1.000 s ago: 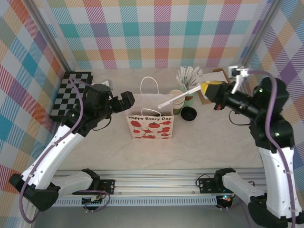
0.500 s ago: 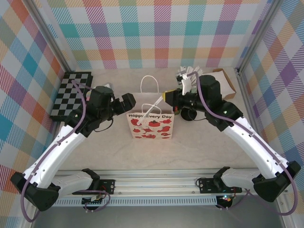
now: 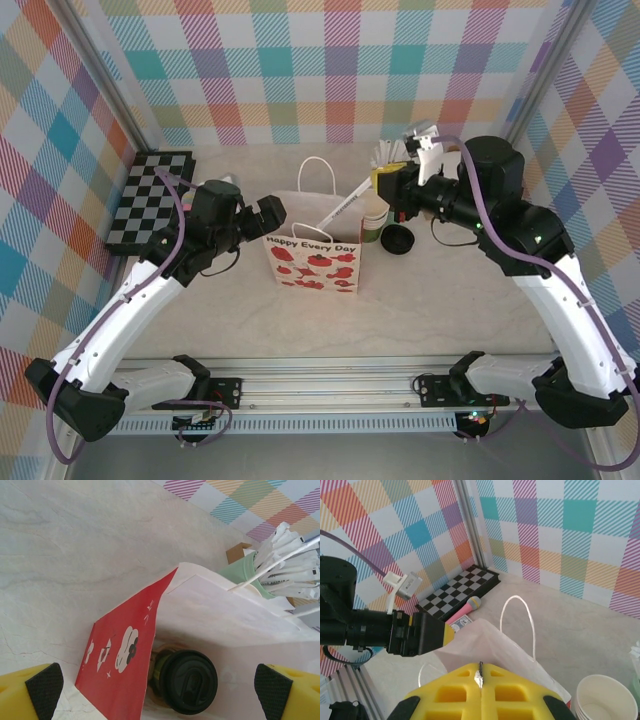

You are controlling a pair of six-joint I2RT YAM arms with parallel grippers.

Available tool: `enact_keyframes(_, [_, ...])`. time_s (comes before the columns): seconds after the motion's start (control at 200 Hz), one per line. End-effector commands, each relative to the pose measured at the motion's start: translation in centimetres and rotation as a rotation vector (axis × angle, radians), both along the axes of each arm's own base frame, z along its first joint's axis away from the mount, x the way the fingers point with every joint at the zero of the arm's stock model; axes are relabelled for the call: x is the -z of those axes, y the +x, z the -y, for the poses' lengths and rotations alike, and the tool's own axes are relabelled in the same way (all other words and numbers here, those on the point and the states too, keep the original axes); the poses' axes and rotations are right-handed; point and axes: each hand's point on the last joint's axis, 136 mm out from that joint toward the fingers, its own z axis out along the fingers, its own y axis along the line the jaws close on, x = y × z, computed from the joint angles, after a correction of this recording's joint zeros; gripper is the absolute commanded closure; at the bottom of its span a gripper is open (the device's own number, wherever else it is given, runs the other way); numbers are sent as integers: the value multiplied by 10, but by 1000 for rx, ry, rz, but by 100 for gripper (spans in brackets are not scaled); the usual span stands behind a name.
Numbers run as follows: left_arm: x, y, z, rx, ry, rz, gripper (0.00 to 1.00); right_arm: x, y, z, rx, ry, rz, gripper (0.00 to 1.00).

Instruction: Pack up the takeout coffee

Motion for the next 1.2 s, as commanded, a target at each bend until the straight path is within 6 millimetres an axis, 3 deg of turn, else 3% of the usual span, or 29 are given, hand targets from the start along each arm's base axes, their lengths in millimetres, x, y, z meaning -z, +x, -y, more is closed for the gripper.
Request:
enact_keyframes(0.0, [-9,4,-1,-8,-2,15,0,18,7,-18,-58,-11,-43,100])
enact_keyframes(0.125, [-15,3,14,67,-63,19,0,35,29,-43,-64,88,-55,100])
enact_keyframes(0.225, [-21,3,7,36,-91,28,0,46,49,-60,-51,133,-59,100])
enact_keyframes(0.365, [-15,4,-2,-3,-123,5,0,65,46,-92,-141,157,-101,97])
enact_keyframes(0.415, [-11,4,-3,-12,-132,-5,0,78,45,-100,-167,136,-138,89])
enact_keyframes(0.5, [-4,5,-3,-20,-140,-20,0,95,47,-96,-131,76,-175,82])
enact_keyframes(0.575, [-1,6,1,2,-134,-25,0,102,49,-84,-77,22,-178,68])
enact_keyframes(0.62, [1,7,4,25,-125,-34,0,104,47,-78,-66,-15,-177,53])
enact_keyframes(0.725, [4,9,7,49,-98,-58,0,105,39,-69,-80,-81,-195,45])
enact_keyframes(0.825, [6,10,8,65,-74,-60,0,95,39,-48,-18,-106,-197,30])
enact_keyframes(0.97, [9,10,10,92,-50,-59,0,91,68,16,192,-26,-258,10])
enact_keyframes(1.065, [12,10,12,119,-33,-73,0,104,91,70,334,69,-360,0])
enact_keyframes(1.195, [11,9,-1,80,28,-58,0,136,121,131,519,54,-450,0])
